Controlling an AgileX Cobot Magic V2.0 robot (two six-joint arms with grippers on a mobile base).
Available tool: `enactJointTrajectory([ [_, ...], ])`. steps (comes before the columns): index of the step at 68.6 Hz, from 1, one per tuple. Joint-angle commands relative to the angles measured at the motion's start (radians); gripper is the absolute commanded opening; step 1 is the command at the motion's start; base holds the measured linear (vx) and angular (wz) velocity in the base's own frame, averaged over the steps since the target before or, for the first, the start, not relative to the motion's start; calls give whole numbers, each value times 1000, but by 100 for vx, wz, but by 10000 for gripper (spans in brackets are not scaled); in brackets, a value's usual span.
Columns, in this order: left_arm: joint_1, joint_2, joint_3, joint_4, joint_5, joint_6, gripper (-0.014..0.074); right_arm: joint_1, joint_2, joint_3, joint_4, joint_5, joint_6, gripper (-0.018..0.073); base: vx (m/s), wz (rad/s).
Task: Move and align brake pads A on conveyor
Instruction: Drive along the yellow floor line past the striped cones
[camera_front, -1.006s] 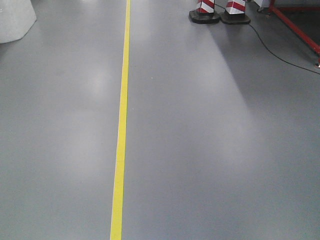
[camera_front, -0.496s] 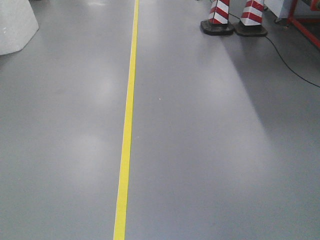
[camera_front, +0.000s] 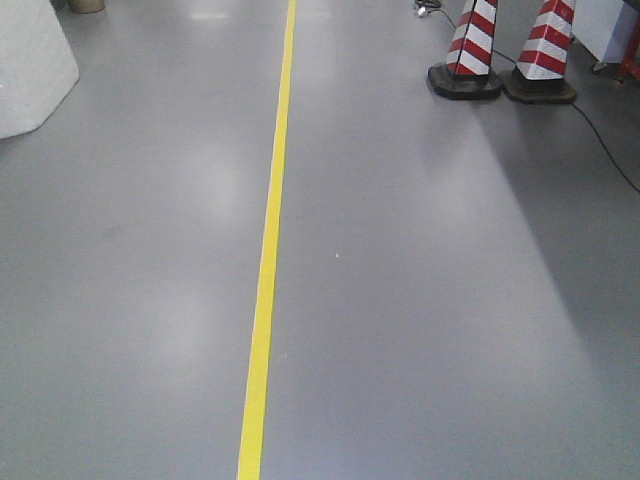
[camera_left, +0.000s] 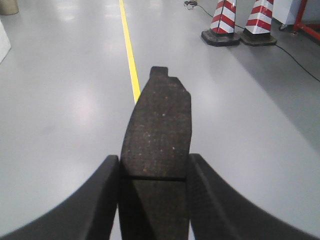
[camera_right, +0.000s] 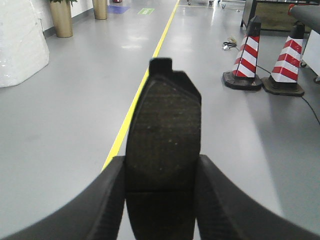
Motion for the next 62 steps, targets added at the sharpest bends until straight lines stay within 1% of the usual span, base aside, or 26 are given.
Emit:
enactJointTrajectory([
  [1,-3,2,-29,-7,-97,0,-6,0,6,-30,-5,-94,-6,-6,74,-3],
  [62,-3,2,-29,-7,-97,0,-6,0,7,-30,-5,-94,-6,-6,75,4],
])
